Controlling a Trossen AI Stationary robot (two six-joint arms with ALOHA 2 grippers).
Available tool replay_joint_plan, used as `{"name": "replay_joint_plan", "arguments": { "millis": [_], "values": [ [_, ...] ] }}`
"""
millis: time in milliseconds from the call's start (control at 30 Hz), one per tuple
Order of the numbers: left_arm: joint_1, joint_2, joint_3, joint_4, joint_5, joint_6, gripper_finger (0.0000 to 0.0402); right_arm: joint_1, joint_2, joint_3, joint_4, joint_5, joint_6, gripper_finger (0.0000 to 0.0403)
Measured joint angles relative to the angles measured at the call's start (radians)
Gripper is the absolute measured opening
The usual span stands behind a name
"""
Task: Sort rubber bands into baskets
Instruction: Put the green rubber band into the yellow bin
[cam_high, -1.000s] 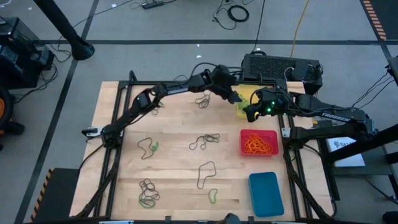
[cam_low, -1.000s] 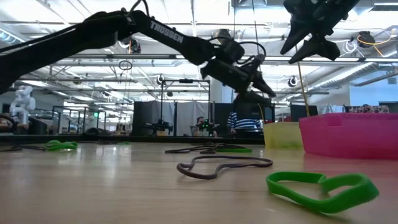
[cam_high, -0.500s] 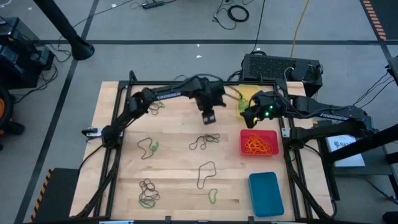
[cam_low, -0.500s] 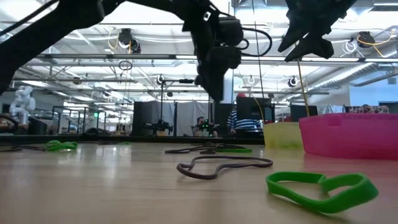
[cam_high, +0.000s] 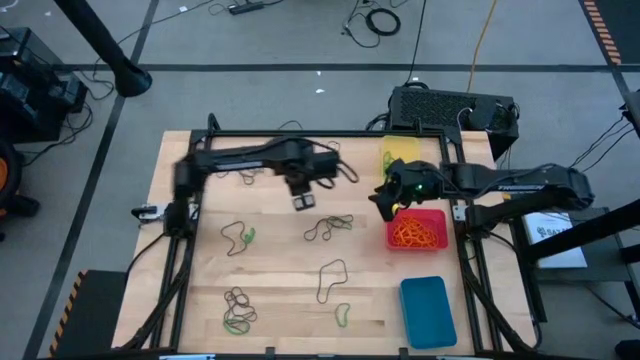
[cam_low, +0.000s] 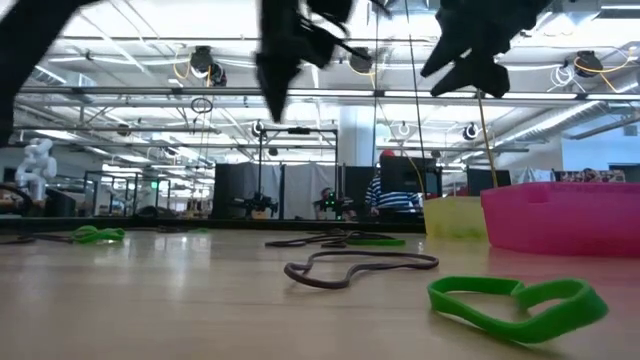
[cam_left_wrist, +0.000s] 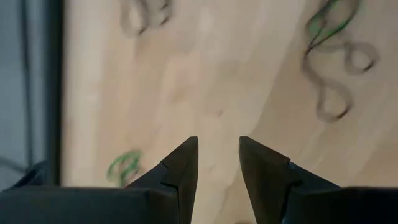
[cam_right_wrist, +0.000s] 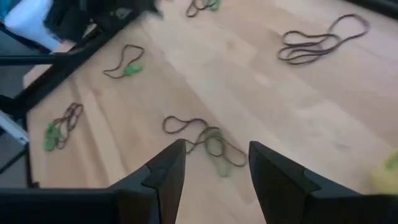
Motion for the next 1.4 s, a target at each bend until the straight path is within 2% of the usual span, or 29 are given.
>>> {"name": "replay_joint_plan", "arguments": {
  "millis": [133, 333, 467, 600, 833, 1033, 1400],
  "values": [
    [-0.003, -0.231, -0.282, 0.093, -0.029, -0.099, 0.0125, 0.048, 0.047, 0.000, 0.103, 0.002, 0.047, 0.0169],
    [-0.013, -0.565, -0.782, 0.327, 0.026, -0.309, 0.0125, 0.093, 0.138, 0.000, 0.342, 0.003, 0.073, 0.0169],
    [-0.046, -0.691, -1.031, 0.422, 0.033, -0.461, 0.0125, 0.119, 0.187, 0.000, 0.467, -0.003, 0.140, 0.0169],
    [-0.086, -0.727, -1.197, 0.495, 0.058, -0.607, 0.0125, 0.152, 0.220, 0.000, 0.542, -0.050, 0.201, 0.0169],
    [-0.163, -0.721, -1.315, 0.610, 0.116, -0.734, 0.0125, 0.206, 0.237, 0.000, 0.573, -0.047, 0.279, 0.0169],
    [-0.230, -0.721, -1.321, 0.662, 0.133, -0.826, 0.0125, 0.219, 0.237, 0.000, 0.576, -0.038, 0.308, 0.0169],
    [-0.320, -0.721, -1.322, 0.715, 0.139, -0.886, 0.0125, 0.222, 0.237, 0.000, 0.576, -0.043, 0.309, 0.0169]
  ]
}}
